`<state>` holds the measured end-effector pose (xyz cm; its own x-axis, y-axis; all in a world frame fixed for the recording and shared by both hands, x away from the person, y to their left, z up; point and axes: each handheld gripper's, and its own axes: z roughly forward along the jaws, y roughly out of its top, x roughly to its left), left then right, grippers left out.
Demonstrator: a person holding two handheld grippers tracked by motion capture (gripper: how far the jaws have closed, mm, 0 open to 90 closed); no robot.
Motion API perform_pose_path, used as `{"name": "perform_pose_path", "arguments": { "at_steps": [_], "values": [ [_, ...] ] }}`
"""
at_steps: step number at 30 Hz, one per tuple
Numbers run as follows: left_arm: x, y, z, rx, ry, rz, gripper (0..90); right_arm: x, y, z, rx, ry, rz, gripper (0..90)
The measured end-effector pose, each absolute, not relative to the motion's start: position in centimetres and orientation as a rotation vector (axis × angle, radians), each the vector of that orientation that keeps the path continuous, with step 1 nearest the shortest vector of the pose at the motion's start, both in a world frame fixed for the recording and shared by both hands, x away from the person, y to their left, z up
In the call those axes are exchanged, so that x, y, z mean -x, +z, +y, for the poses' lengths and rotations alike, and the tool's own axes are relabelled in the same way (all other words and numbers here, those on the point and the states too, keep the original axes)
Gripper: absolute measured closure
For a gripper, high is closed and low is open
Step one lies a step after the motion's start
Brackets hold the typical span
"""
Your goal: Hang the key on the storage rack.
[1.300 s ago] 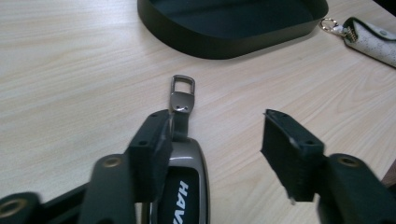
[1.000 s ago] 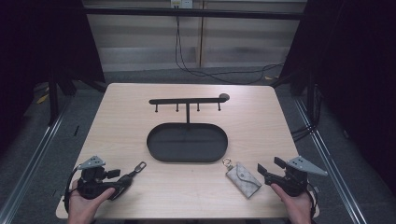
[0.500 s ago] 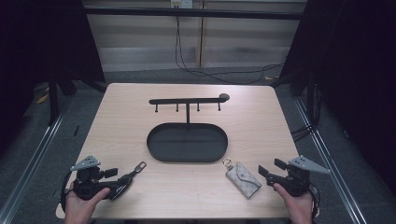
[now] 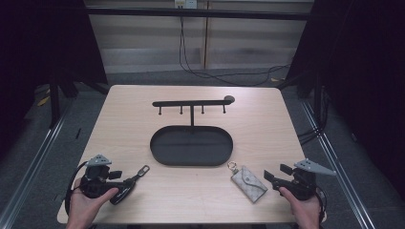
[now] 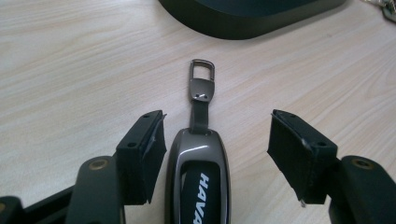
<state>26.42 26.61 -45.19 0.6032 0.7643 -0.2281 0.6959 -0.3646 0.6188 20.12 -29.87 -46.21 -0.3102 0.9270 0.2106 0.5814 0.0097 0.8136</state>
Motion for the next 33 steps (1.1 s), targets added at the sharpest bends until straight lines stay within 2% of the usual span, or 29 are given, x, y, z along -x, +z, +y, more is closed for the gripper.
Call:
{"name": "perform_pose_path", "arguments": {
  "at_steps": [9,17,33],
  "values": [
    [-27.5,-43.7,26.0,-2.185,0.171,1.153,33.6,-20.3,-46.4,-29.5,-1.533,1.215,1.96,25.5],
    [-28.1,-43.1,25.6,-2.196,0.15,1.144,34.9,-20.2,-46.3,-29.7,-1.545,1.223,1.945,25.5],
    [-30.7,-43.5,24.1,-2.393,0.089,1.171,38.4,-20.2,-46.4,-29.6,-1.548,1.223,1.946,25.2]
  ]
}}
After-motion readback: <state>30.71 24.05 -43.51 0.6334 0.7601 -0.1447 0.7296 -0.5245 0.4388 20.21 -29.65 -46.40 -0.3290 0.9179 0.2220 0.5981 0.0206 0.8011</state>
